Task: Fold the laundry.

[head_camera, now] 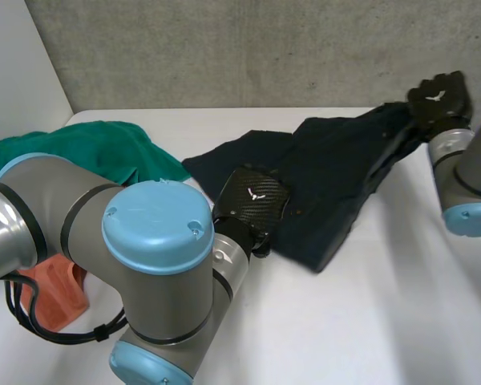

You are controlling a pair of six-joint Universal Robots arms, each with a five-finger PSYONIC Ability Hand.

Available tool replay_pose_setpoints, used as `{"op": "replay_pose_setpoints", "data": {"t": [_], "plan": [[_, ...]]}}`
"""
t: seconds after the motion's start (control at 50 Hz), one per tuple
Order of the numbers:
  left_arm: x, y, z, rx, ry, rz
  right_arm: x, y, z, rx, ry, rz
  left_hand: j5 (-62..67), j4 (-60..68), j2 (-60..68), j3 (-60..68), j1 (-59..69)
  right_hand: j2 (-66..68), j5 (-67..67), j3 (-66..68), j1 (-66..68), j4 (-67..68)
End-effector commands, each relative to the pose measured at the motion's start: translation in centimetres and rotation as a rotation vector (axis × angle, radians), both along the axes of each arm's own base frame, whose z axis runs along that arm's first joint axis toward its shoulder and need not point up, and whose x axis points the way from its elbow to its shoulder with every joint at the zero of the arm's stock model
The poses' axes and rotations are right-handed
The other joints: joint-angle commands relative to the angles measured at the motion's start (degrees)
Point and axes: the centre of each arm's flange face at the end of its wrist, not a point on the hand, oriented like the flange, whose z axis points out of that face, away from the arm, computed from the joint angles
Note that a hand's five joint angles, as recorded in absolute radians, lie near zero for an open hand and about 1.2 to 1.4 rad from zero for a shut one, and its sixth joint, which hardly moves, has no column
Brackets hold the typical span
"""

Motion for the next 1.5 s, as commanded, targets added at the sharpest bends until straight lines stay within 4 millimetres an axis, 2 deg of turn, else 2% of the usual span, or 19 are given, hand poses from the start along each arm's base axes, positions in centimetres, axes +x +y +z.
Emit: {"op": "replay_pose_setpoints", "data": {"t": [0.02, 0.06, 0.14, 0.2, 0.26, 0.3, 0.4, 0.48, 0.54, 0.64, 0.76, 0.84, 0.86, 0.88, 1.0, 1.12, 1.24, 1.34, 1.5], "plan": [[2.2, -2.8, 0.0, 0.01, -0.007, 0.084, -2.8, -2.4, -2.6, 0.016, 0.071, -0.048, 1.16, 0.95, 0.3, 0.18, -0.55, -55.43, -54.95, -56.1, -51.29, -56.3], [2.4, -3.1, 0.0, 0.012, -0.007, 0.093, -2.8, -2.0, -2.6, 0.028, 0.066, -0.048, 1.16, 0.95, 0.3, 0.18, -0.55, -55.43, -54.95, -56.1, -51.29, -56.3], [2.7, -3.1, 0.5, 0.005, 0.001, 0.099, -3.2, 0.3, -1.8, 0.102, 0.038, -0.074, -0.19, -0.39, -1.04, -1.17, -1.89, -55.43, -54.95, -56.1, -51.29, -56.3], [3.1, -3.2, 1.3, -0.009, 0.016, 0.108, -2.7, 3.5, 0.3, 0.196, -0.036, -0.063, -0.36, -0.56, -1.21, -1.34, -2.06, -55.43, -54.95, -56.1, -51.29, -56.3], [3.9, -3.8, 1.9, -0.018, 0.026, 0.131, -1.8, 7.0, 1.0, 0.338, -0.149, -0.033, -1.19, -1.4, -2.05, -2.18, -2.9, -55.43, -54.95, -56.1, -51.29, -56.3], [4.3, -4.1, 2.3, -0.024, 0.033, 0.138, -1.2, 8.7, 0.7, 0.422, -0.209, -0.018, -1.2, -1.41, -2.05, -2.18, -2.9, -55.43, -54.95, -56.1, -51.29, -56.3], [4.8, -4.9, 2.6, -0.035, 0.053, 0.128, 1.3, 13.2, -2.4, 0.686, -0.35, 0.067, -1.2, -1.41, -2.05, -2.18, -2.9, -55.43, -54.95, -56.1, -51.29, -56.3], [5.5, -5.6, 2.5, -0.032, 0.059, 0.136, 2.8, 15.2, -3.8, 0.773, -0.41, 0.141, -1.2, -1.41, -2.05, -2.18, -2.9, -50.5, -50.02, -51.17, -46.36, -51.37], [5.8, -6.0, 2.3, -0.033, 0.059, 0.148, 3.9, 16.0, -4.5, 0.786, -0.424, 0.182, -1.2, -1.41, -2.05, -2.18, -2.9, -47.29, -46.8, -47.95, -43.14, -48.16], [6.2, -6.1, 1.5, -0.027, 0.056, 0.158, 6.5, 16.7, -7.2, 0.781, -0.389, 0.232, -1.2, -1.41, -2.05, -2.18, -2.9, -42.74, -42.26, -43.41, -38.6, -43.61], [6.9, -6.4, 1.0, -0.022, 0.051, 0.176, 7.4, 16.2, -8.6, 0.771, -0.362, 0.203, -1.36, -1.57, -2.22, -2.35, -3.07, -42.07, -41.58, -42.73, -37.92, -42.94], [7.2, -6.6, 0.9, -0.026, 0.053, 0.187, 7.9, 15.9, -9.1, 0.748, -0.337, 0.199, -1.37, -1.57, -2.22, -2.35, -3.07, -15.57, -15.08, -16.23, -11.42, -16.44], [7.2, -6.6, 0.9, -0.027, 0.054, 0.188, 8.0, 15.5, -9.1, 0.724, -0.328, 0.194, -1.37, -1.57, -2.22, -2.35, -3.07, 11.16, 11.64, 10.49, 15.3, 10.29], [7.4, -6.8, 0.9, -0.028, 0.055, 0.194, 8.0, 15.3, -9.0, 0.71, -0.323, 0.191, -1.37, -1.57, -2.22, -2.35, -3.07, 14.53, 15.01, 13.86, 18.67, 13.66], [7.8, -7.2, 1.1, -0.034, 0.061, 0.21, 7.8, 14.6, -6.7, 0.588, -0.291, 0.183, -2.2, -2.41, -3.06, -3.19, -3.91, 14.57, 15.05, 13.9, 18.71, 13.7], [7.7, -7.6, 1.4, -0.058, 0.078, 0.214, 7.6, 15.0, -1.5, 0.453, -0.27, 0.219, -6.9, -7.11, -7.75, -7.88, -8.6, 14.57, 15.05, 13.9, 18.71, 13.7], [7.5, -8.3, 1.3, -0.074, 0.084, 0.211, 7.7, 16.8, 3.1, 0.35, -0.233, 0.289, -11.45, -11.66, -12.31, -12.43, -13.16, 14.57, 15.05, 13.9, 18.71, 13.7], [6.0, -9.5, -1.1, -0.055, 0.067, 0.158, 7.1, 19.5, 6.4, 0.338, -0.229, 0.348, -13.31, -13.52, -14.16, -14.29, -15.01, 14.57, 15.05, 13.9, 18.71, 13.7], [4.1, -11.9, -4.4, -0.019, 0.056, 0.143, 5.8, 23.1, 10.2, 0.285, -0.25, 0.398, -13.14, -13.35, -14.0, -14.12, -14.85, 14.57, 15.05, 13.9, 18.71, 13.7]]}}
